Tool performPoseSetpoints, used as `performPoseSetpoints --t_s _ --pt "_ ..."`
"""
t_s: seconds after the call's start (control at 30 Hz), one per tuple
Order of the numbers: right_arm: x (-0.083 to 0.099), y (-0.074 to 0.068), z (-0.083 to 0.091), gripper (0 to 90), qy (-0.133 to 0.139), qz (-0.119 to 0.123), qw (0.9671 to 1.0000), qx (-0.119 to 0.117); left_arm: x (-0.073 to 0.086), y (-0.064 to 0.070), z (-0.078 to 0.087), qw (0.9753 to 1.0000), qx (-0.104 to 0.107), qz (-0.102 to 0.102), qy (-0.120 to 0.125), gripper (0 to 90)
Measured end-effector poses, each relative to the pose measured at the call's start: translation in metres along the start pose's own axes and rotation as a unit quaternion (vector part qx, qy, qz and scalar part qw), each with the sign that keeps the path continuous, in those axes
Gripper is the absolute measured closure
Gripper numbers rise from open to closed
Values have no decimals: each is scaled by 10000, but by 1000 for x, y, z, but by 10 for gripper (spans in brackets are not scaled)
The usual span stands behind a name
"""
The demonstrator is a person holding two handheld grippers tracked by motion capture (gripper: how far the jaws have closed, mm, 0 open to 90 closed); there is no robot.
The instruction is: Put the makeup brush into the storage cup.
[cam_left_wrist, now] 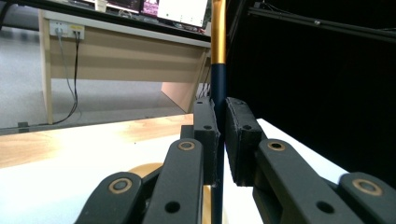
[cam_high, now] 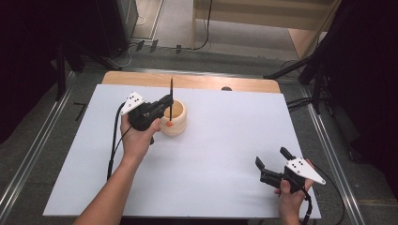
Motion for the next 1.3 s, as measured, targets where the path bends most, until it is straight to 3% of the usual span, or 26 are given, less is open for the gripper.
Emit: performPoseSetpoints --t_s 0.53,0.93,1.3 --pt "1 0 0 39 -13 -15 10000 -4 2 -14 -11 9997 -255 -46 49 845" --pt "1 1 0 39 -20 -7 10000 -4 15 -19 -20 9990 -381 -198 -144 845" --pt "1 2 1 39 -21 -1 10000 4 31 -26 -21 9983 -496 -141 -284 844"
Point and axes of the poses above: each handheld gripper's, and its own axes: z roughly backward along the jaws, x roughly out of its underside, y roughly to its right, the point moved 6 cm from there along -z, roughly forward along the jaws, and after that the axes turned 4 degrees about z, right-handed, at the moved point
